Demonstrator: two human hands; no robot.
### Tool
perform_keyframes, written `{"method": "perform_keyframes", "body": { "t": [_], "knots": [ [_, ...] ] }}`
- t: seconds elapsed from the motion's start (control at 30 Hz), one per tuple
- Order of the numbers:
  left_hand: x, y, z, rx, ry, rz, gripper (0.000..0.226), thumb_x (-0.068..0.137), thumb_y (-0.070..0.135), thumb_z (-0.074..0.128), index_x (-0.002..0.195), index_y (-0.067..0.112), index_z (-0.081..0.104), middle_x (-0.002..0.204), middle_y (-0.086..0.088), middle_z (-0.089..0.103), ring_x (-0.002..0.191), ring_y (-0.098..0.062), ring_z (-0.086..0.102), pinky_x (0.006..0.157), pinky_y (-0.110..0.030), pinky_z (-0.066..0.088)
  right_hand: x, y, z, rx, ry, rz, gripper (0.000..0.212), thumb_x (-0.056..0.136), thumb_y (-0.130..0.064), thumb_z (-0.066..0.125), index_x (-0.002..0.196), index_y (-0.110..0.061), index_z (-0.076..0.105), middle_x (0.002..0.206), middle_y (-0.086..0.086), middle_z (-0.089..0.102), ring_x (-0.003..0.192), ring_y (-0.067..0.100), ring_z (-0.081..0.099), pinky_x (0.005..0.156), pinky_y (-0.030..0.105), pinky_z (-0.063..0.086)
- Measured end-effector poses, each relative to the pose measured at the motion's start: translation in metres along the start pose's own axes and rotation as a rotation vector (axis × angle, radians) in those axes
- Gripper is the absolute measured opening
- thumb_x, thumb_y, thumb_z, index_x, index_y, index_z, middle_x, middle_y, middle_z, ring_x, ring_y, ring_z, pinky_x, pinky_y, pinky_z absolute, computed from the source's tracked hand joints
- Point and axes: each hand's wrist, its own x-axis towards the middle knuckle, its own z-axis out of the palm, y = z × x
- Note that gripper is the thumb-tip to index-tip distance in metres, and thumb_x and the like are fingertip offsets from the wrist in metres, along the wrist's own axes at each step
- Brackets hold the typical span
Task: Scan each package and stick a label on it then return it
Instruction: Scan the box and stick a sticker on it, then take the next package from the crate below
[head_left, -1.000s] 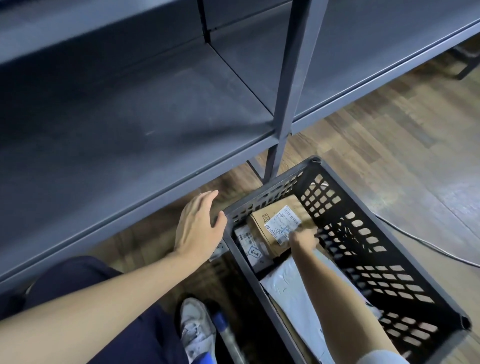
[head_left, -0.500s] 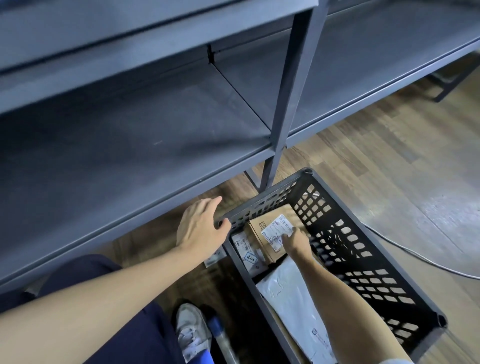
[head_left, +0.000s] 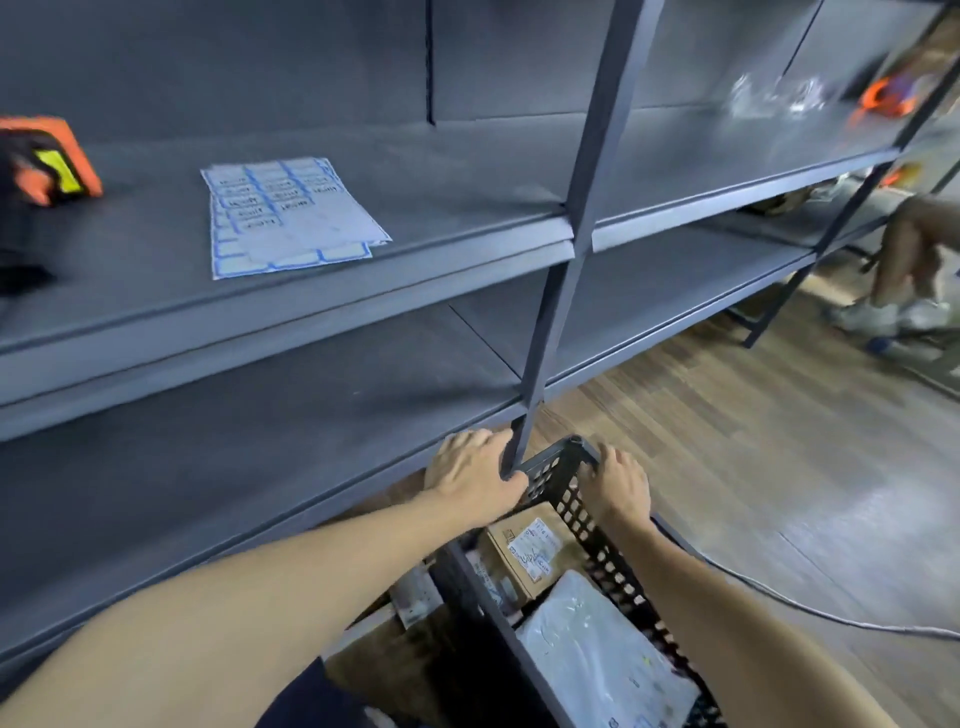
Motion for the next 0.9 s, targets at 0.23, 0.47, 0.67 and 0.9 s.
{"method": "perform_keyframes", "body": {
  "t": [0.23, 0.47, 0.67, 0.9],
  "knots": [
    [-0.015, 0.027, -0.132, 0.025, 0.236, 0.134, 0.057, 0.092, 0.044, 0.046, 0.144, 0.023, 0.040, 0.149, 0.000, 0.041, 0.135, -0.022, 0.038, 0.110, -0.034, 0.027, 0.018, -0.076, -0.160, 0.096, 0.417, -0.010, 0.038, 0.095, -0.020, 0.042, 0.123, 0.002, 0.054, 0.123, 0.022, 0.058, 0.116, 0.038, 0.049, 0.101, 0.043, 0.037],
    [-0.062, -0.032, -0.236, 0.181, 0.451, 0.042, 0.052, 0.093, 0.037, 0.046, 0.142, 0.019, 0.043, 0.148, -0.001, 0.043, 0.136, -0.021, 0.036, 0.113, -0.033, 0.023, -0.008, -0.236, -0.218, 0.233, 0.401, -0.402, 0.037, 0.093, -0.021, 0.045, 0.123, -0.001, 0.053, 0.125, 0.018, 0.057, 0.119, 0.034, 0.047, 0.097, 0.040, 0.036],
    [-0.157, -0.147, -0.318, 0.429, 0.586, -0.279, 0.051, 0.095, 0.039, 0.041, 0.141, 0.018, 0.044, 0.146, -0.003, 0.045, 0.136, -0.024, 0.035, 0.114, -0.035, 0.018, -0.061, -0.400, -0.215, 0.111, 0.183, -0.812, 0.049, 0.094, -0.031, 0.045, 0.135, -0.004, 0.044, 0.135, 0.013, 0.052, 0.125, 0.032, 0.043, 0.103, 0.041, 0.031],
    [-0.323, -0.249, -0.344, 0.426, 0.738, -0.767, 0.054, 0.099, 0.039, 0.034, 0.148, 0.015, 0.034, 0.153, -0.003, 0.033, 0.143, -0.022, 0.023, 0.117, -0.034, 0.011, -0.203, -0.562, -0.196, 0.226, 0.042, -1.300, 0.057, 0.097, -0.034, 0.040, 0.148, -0.008, 0.030, 0.148, 0.009, 0.040, 0.136, 0.027, 0.034, 0.111, 0.041, 0.023]
  ]
}}
